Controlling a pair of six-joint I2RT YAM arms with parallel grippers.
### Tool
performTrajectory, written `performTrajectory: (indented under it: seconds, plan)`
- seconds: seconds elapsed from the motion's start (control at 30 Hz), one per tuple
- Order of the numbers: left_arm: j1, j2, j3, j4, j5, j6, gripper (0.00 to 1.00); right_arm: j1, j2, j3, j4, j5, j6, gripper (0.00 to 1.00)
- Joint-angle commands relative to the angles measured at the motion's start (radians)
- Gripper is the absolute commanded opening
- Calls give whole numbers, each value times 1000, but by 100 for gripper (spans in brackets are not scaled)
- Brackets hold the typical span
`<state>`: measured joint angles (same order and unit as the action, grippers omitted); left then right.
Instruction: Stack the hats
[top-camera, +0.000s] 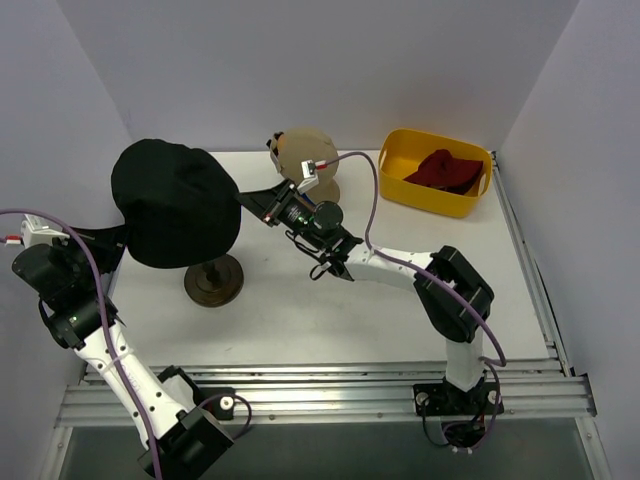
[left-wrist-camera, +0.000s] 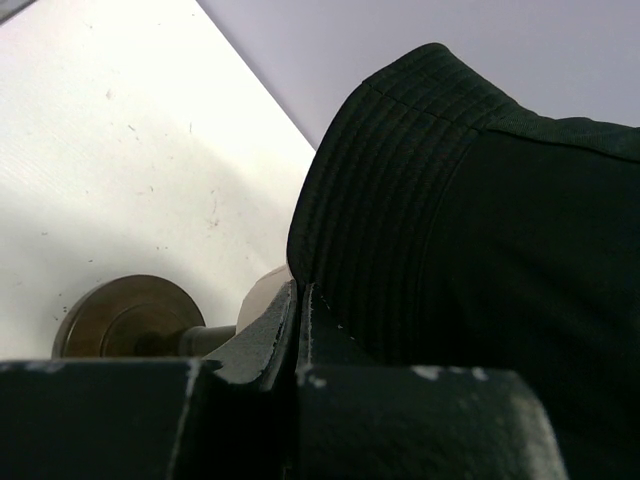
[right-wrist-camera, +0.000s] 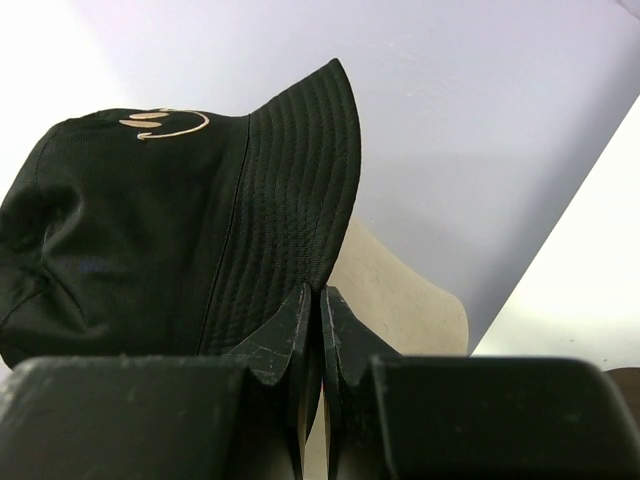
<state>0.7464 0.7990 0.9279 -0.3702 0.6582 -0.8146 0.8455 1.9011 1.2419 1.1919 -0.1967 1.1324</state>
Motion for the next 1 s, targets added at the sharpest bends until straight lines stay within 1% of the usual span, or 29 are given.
performTrajectory:
  seconds: [0.0, 0.5, 0.73, 0.77, 0.8, 0.87, 0.9, 0.93, 0.97]
  plan:
    - [4, -1, -20, -13, -6, 43, 2, -11, -4, -19, 18, -1, -25, 0]
    - [4, 16, -81, 16, -34, 65, 2, -19, 27, -10, -2, 0, -51, 0]
    - [4, 5, -43, -9, -28, 55, 3, -23, 1, -10, -15, -7, -66, 0]
    - [4, -3, -14, -27, -32, 55, 8, -23, -17, -6, -35, -4, -81, 3]
    - [4, -6, 1, -36, -43, 55, 20, -25, -26, -1, -49, -3, -92, 4]
    - [4, -14, 34, -70, -57, 55, 32, -32, -46, 16, -90, -1, -124, 12]
    - [4, -12, 64, -82, -77, 58, 42, -37, -68, 17, -100, 2, -131, 15]
    - [4, -12, 75, -93, -86, 60, 46, -40, -77, 18, -106, 5, -137, 21]
    - [4, -9, 86, -107, -94, 58, 49, -48, -88, 14, -112, 3, -141, 24]
